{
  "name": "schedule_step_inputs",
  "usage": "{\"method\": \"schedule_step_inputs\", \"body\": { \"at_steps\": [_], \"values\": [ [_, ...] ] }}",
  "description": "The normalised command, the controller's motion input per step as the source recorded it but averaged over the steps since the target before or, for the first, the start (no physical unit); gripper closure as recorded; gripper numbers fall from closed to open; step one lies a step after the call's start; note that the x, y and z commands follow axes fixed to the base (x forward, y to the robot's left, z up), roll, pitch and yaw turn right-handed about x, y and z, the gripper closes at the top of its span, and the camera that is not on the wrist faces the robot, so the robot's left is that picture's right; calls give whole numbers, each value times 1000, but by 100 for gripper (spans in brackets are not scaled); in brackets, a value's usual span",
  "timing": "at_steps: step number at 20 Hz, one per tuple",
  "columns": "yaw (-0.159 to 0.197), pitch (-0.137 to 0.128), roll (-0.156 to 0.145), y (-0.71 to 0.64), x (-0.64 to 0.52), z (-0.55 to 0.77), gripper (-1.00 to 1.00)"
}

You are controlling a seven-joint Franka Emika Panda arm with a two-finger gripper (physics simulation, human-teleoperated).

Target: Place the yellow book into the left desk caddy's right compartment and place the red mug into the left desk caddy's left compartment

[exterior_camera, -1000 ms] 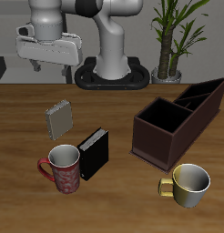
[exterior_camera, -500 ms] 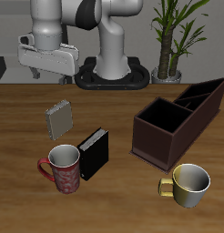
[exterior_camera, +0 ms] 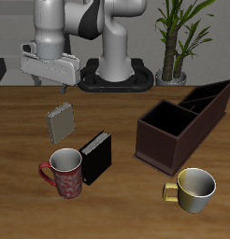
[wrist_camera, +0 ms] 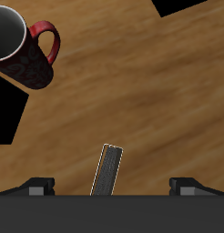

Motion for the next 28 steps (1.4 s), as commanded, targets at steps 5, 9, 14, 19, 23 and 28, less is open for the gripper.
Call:
{"method": "schedule_step_inputs", "body": {
  "at_steps": [5, 9, 14, 19, 23, 28],
  "values": [
    [-47, -5, -22, -87, -31, -338, -100],
    [-37, 10, -18, -22, -35, -321, -100],
    [-23, 29, -5, 14, -9, -275, -100],
    [-22, 23, 10, -2, 7, -216, -100],
    [-32, 64, -9, -65, 88, -320, -100],
    [-2, 39, 10, 28, 69, -227, -100]
  ]
}}
